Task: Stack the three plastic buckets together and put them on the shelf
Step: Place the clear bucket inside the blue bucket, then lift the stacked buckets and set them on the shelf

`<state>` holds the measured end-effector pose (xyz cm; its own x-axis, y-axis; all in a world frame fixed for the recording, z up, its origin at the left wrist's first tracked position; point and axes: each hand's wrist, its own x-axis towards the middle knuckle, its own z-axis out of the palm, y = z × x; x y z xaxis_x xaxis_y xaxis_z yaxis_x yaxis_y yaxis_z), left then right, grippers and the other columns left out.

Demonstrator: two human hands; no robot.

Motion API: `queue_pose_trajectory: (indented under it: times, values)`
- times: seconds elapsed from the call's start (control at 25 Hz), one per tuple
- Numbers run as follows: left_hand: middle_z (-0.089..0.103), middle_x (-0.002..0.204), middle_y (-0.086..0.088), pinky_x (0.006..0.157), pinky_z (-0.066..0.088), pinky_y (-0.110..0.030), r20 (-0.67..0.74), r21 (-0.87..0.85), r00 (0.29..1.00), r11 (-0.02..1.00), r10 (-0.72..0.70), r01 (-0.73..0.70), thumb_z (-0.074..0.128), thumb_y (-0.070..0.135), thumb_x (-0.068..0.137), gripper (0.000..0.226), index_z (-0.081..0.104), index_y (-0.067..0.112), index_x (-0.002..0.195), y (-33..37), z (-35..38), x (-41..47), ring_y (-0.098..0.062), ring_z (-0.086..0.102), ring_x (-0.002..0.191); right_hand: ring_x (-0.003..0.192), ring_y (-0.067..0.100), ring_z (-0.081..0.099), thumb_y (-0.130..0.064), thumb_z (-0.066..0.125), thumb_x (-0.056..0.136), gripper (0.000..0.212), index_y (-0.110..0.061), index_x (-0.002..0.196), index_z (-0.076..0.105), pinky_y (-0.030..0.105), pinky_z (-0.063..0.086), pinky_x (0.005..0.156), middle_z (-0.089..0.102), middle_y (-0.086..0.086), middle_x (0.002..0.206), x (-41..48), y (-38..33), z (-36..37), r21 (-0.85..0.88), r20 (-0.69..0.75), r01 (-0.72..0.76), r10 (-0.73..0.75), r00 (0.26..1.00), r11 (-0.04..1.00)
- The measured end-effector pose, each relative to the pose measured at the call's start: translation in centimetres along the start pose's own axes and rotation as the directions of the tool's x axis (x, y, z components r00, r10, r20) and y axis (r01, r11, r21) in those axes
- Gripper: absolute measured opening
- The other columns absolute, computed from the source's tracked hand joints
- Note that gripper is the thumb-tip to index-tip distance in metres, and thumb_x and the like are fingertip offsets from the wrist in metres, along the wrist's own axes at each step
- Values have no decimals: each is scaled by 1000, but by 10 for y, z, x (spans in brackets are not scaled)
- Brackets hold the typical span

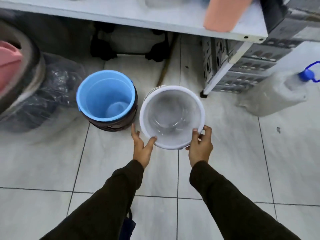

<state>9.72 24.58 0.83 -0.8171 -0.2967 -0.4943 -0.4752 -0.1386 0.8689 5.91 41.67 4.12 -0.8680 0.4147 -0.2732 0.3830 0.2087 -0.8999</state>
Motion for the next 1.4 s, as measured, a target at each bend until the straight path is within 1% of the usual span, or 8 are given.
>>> queue_pose_trajectory:
  times: [0.16, 0.28, 0.52, 0.72, 0.88, 1.08, 1.24, 1.4]
  values:
    - [64, 133, 1, 100, 53, -45, -18, -332, 992, 937, -123, 110, 83, 40, 69, 92, 35, 28, 146, 90, -49, 4, -22, 61, 123, 69, 16, 68, -38, 52, 96, 9, -39, 105, 49, 27, 58, 47, 69, 2, 83, 1, -102, 43, 66, 144, 139, -147, 979, 988]
    - [79, 95, -2, 72, 63, -36, -252, -272, 965, 962, -73, 1, 91, 33, 62, 53, 70, 18, 107, 137, -103, 13, -20, 77, 88, 71, 14, 72, -35, 58, 94, 13, -36, 106, 52, 28, 60, 48, 70, 3, 86, -2, -153, 91, 67, 284, 170, -182, 941, 983]
    - [74, 93, -24, 68, 62, -51, -431, -84, 879, 979, -205, 187, 84, 13, 75, 26, 69, 6, 95, 131, -199, 87, -30, 69, 71, 75, 22, 71, -22, 66, 89, 20, -32, 101, 53, 40, 64, 64, 71, 11, 89, 11, -143, 205, -215, 448, 71, 34, 893, 974]
    - [70, 87, -16, 39, 55, -25, -438, 15, 832, 923, -340, 385, 85, 11, 70, 42, 66, 3, 106, 82, -229, 160, -26, 65, 62, 80, 21, 62, -44, 71, 80, 33, -25, 102, 57, 29, 47, 69, 68, -2, 91, 39, -88, 266, -681, 407, 219, 113, 906, 698]
    - [46, 120, -13, 41, 56, -34, -472, -12, 757, 862, -451, 506, 89, 28, 63, 70, 42, 7, 111, 54, -231, 198, -31, 60, 87, 97, 31, 62, -49, 73, 76, 55, -16, 113, 49, 38, 52, 79, 55, 9, 115, 54, -52, 285, -788, 351, 163, 216, 911, 593]
    - [33, 150, -13, 100, 46, -41, -312, 110, 794, 811, -521, 575, 85, 32, 67, 123, 2, 14, 155, 28, -239, 242, -33, 48, 126, 125, 34, 51, -35, 72, 85, 93, -12, 153, 14, 37, 42, 101, 42, 16, 144, 82, -26, 299, -662, 383, -88, 438, 813, 744]
    - [59, 127, -6, 78, 53, -31, -226, 79, 880, 892, -418, 444, 83, 26, 53, 107, 27, 22, 144, 10, -252, 263, -16, 61, 90, 93, 17, 60, -22, 64, 92, 70, -21, 148, 21, 31, 50, 78, 56, 1, 120, 89, -11, 306, -509, 513, -189, 472, 717, 840]
    - [57, 114, -1, 84, 59, -44, -237, 222, 880, 859, -412, 462, 82, 34, 49, 101, 34, 24, 137, 16, -255, 264, -27, 60, 98, 86, 19, 61, -22, 64, 91, 55, -20, 137, 32, 33, 56, 64, 57, 8, 117, 88, -13, 305, -513, 487, -208, 482, 728, 833]
